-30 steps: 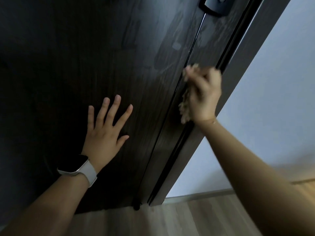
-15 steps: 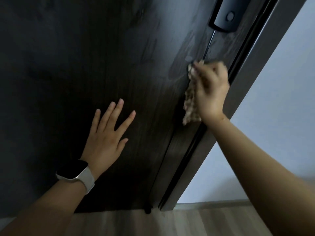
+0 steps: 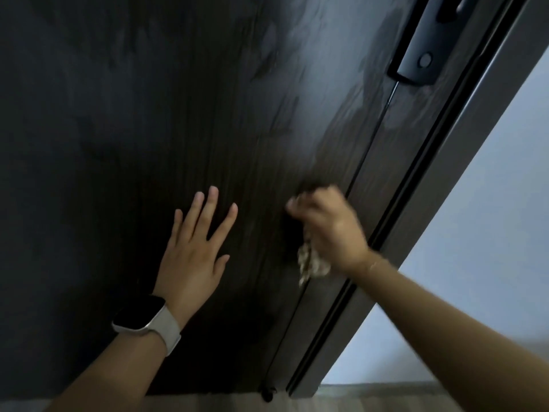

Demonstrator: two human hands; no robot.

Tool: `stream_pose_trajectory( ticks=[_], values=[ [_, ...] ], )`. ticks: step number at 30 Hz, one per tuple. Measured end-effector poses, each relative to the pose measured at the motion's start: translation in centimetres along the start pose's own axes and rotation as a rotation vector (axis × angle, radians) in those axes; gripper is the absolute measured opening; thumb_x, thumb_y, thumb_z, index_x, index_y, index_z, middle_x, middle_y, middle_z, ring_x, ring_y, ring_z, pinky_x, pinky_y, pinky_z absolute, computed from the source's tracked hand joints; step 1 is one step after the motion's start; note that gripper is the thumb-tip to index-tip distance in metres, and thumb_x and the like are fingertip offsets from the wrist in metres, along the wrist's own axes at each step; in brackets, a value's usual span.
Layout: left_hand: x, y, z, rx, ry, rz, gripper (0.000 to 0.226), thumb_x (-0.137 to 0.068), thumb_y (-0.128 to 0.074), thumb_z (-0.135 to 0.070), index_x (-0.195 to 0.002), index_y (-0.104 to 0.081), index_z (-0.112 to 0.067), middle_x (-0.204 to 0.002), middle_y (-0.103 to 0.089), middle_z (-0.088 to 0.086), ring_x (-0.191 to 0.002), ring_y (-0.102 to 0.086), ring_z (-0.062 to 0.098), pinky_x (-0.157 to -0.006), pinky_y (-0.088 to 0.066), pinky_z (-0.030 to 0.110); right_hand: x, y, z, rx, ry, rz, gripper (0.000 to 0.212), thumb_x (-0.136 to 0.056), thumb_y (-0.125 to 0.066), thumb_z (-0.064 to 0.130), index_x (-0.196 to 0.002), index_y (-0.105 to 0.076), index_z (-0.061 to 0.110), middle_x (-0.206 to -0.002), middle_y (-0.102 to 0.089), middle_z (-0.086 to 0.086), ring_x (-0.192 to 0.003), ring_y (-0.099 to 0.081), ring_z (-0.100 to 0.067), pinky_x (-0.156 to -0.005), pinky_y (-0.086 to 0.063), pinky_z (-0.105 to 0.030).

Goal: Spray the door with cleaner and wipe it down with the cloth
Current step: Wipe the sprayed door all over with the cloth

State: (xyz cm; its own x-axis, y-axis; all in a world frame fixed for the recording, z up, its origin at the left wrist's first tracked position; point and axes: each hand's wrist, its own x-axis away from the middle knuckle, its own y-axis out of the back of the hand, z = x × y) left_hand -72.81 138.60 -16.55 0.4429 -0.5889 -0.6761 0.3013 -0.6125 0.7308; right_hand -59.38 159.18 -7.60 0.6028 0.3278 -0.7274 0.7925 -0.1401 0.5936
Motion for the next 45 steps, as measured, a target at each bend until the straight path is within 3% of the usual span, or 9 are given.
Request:
stream_pose_trajectory(
  ticks=[5, 8, 14, 17, 22, 28, 31, 37, 45],
  values=[
    [-0.1, 0.1, -0.1, -0.024, 0.004, 0.052, 0.095, -0.082, -0.072, -0.027, -0.155, -0.012, -0.025, -0.163, 0.01, 0.011, -0.15, 0.006, 0.03, -0.118, -0.009, 0.052, -6.0, 2.3, -1.3, 0.066, -0.226, -0.401, 0.007, -0.091, -0.066, -0.002, -0.091, -0.073, -0.003, -0.086, -0.062, -0.018, -0.078, -0.056, -0.035, -0.072, -0.043, -0.031],
    [0.6, 1.0, 0.4, -0.037, -0.031, -0.012, 0.089, -0.084, -0.069, -0.028, -0.155, -0.015, -0.025, -0.163, 0.009, 0.01, -0.151, 0.006, 0.027, -0.119, -0.009, 0.05, -3.3, -1.3, 1.0, 0.024, -0.181, -0.33, 0.013, -0.092, -0.064, -0.001, -0.1, -0.074, -0.001, -0.093, -0.062, -0.015, -0.082, -0.056, -0.033, -0.082, -0.033, -0.02],
    [5.0, 2.0, 6.7, -0.182, -0.101, -0.018, 0.092, -0.084, -0.068, -0.028, -0.155, -0.009, -0.025, -0.163, 0.005, 0.013, -0.15, 0.001, 0.03, -0.12, -0.01, 0.054, 4.1, -10.6, 7.9, -0.078, 0.029, 0.077, 0.036, -0.084, -0.07, -0.007, -0.119, -0.065, -0.001, -0.113, -0.055, -0.01, -0.089, -0.049, -0.028, -0.076, -0.048, -0.039],
    [8.4, 0.1, 12.3, -0.226, -0.13, 0.068, 0.104, -0.08, -0.073, -0.032, -0.155, -0.001, -0.026, -0.162, 0.01, 0.011, -0.15, 0.006, 0.028, -0.121, 0.0, 0.049, 4.7, -13.2, 11.1, -0.131, 0.004, 0.158, 0.026, -0.091, -0.061, -0.004, -0.117, -0.066, -0.003, -0.109, -0.059, -0.014, -0.091, -0.05, -0.028, -0.075, -0.049, -0.04],
    [12.8, -4.7, 18.2, -0.251, -0.147, 0.118, 0.116, -0.075, -0.078, -0.039, -0.155, 0.005, -0.024, -0.161, 0.018, 0.009, -0.15, 0.011, 0.025, -0.12, 0.008, 0.046, 3.2, -15.7, 15.7, -0.159, -0.306, -0.115, 0.016, -0.087, -0.069, -0.007, -0.102, -0.073, -0.003, -0.091, -0.062, -0.017, -0.084, -0.052, -0.025, -0.085, -0.033, -0.016],
    [13.8, -8.4, 21.6, -0.238, -0.173, -0.01, 0.125, -0.071, -0.081, -0.044, -0.154, 0.008, -0.018, -0.16, 0.023, 0.003, -0.149, 0.015, 0.02, -0.12, 0.009, 0.048, 1.4, -19.3, 21.3, -0.23, -0.702, -0.457, 0.011, -0.082, -0.077, -0.004, -0.091, -0.071, -0.003, -0.086, -0.054, -0.006, -0.083, -0.054, -0.012, -0.08, -0.044, -0.017],
    [13.7, -8.8, 21.9, -0.236, -0.19, -0.017, 0.126, -0.071, -0.081, -0.043, -0.154, 0.01, -0.017, -0.159, 0.026, 0.002, -0.148, 0.018, 0.019, -0.119, 0.012, 0.047, 1.6, -21.8, 23.8, -0.261, -0.719, -0.483, 0.007, -0.08, -0.078, -0.005, -0.083, -0.071, -0.005, -0.081, -0.054, -0.009, -0.074, -0.056, -0.022, -0.071, -0.049, -0.026],
    [13.8, -8.8, 21.9, -0.214, -0.2, -0.012, 0.124, -0.073, -0.079, -0.043, -0.154, 0.012, -0.02, -0.158, 0.028, 0.0, -0.148, 0.02, 0.017, -0.119, 0.01, 0.047, 4.8, -27.0, 29.4, -0.32, -0.646, -0.176, 0.004, -0.084, -0.076, 0.0, -0.083, -0.072, -0.002, -0.072, -0.056, -0.012, -0.064, -0.052, -0.026, -0.055, -0.046, -0.042],
    [13.7, -9.0, 23.0, -0.222, -0.269, -0.036, 0.096, -0.087, -0.056, -0.045, -0.155, 0.006, -0.018, -0.16, 0.022, 0.001, -0.149, 0.015, 0.017, -0.12, 0.008, 0.045, -0.7, -23.6, 25.5, -0.213, -0.55, -0.369, 0.007, -0.083, -0.074, -0.005, -0.077, -0.07, -0.004, -0.068, -0.052, -0.014, -0.062, -0.048, -0.025, -0.054, -0.042, -0.034]
  ],
)
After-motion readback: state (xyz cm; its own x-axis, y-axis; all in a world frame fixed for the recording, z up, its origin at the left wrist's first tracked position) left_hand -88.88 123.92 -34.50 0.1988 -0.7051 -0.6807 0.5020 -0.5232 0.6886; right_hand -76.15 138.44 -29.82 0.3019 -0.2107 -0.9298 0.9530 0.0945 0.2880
